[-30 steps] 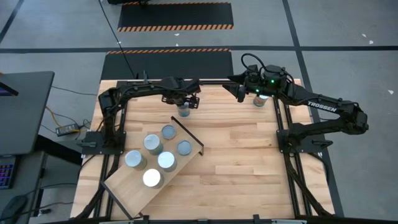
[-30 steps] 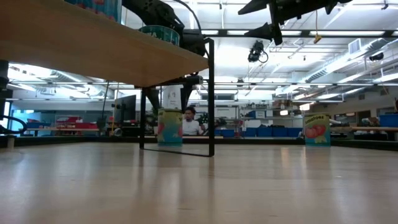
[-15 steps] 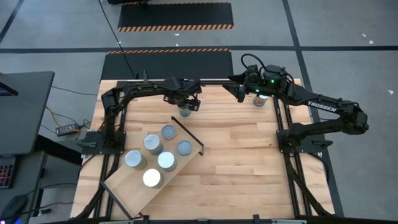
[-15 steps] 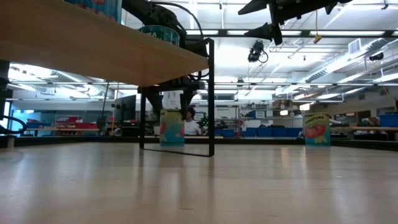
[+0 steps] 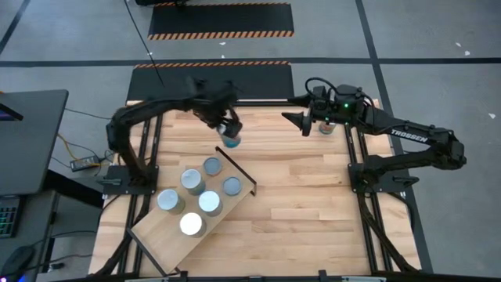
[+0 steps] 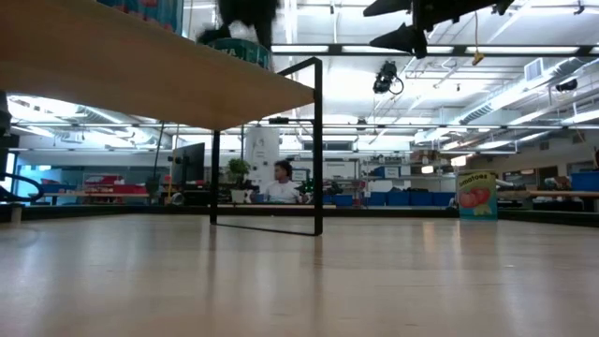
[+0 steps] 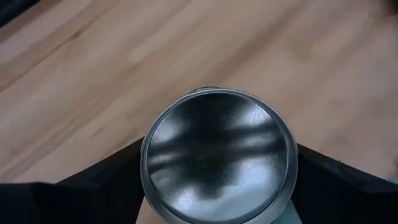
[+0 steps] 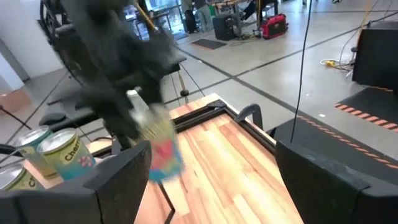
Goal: Pick and place cans onto a shelf
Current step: Put the left canned tomatoes on the shelf
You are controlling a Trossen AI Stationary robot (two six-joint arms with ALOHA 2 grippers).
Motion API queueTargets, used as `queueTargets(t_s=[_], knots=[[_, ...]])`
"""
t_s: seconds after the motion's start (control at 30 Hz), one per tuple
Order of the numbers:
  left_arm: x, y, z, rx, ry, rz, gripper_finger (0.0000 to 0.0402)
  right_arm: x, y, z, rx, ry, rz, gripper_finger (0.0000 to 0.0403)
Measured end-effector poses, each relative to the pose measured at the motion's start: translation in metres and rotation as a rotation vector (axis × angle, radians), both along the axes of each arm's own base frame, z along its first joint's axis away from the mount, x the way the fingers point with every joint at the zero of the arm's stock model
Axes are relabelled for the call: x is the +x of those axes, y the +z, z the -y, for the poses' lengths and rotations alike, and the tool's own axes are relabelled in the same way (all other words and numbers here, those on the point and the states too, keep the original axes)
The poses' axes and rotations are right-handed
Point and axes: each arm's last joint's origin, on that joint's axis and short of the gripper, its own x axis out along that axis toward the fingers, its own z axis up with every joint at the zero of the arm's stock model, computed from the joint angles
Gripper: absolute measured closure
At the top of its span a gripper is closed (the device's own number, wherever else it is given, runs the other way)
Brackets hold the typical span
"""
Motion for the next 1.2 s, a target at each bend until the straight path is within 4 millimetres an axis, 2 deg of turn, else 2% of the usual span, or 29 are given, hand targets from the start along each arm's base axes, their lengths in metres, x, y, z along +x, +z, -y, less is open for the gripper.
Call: queueTargets(t_s=[0.07,0.17,0.27,0.33,0.57,0.8,1.0,1.2], knots=[[-0.014,0.033,0.014,0.001,-0.055,0.065,0.0078,0.002,-0.001,-0.001,0.008,0.004,-0.004,0.0054],[-0.031,0.072,0.032,0.006,-0.125,0.178,0.0079,0.003,-0.002,-0.002,0.011,0.012,-0.004,0.0054],[-0.047,0.101,0.051,0.01,-0.216,0.273,0.0079,0.004,-0.002,-0.004,0.027,0.017,-0.003,0.0054],[-0.058,0.112,0.066,0.004,-0.301,0.345,0.0079,0.005,-0.002,-0.005,0.044,0.02,0.002,0.0054],[-0.104,0.131,0.125,-0.091,-0.603,0.432,0.0079,0.009,-0.003,-0.009,0.057,-0.002,0.002,0.0054],[-0.157,0.147,0.175,-0.244,-0.795,0.486,0.0079,0.012,-0.006,-0.013,0.118,-0.087,0.01,0.0054],[-0.184,0.149,0.207,-0.294,-0.839,0.461,0.0079,0.015,-0.008,-0.014,0.162,-0.18,0.022,0.0054],[-0.191,0.142,0.242,-0.337,-0.746,0.388,0.0079,0.014,-0.009,-0.014,0.17,-0.211,0.02,0.0054]])
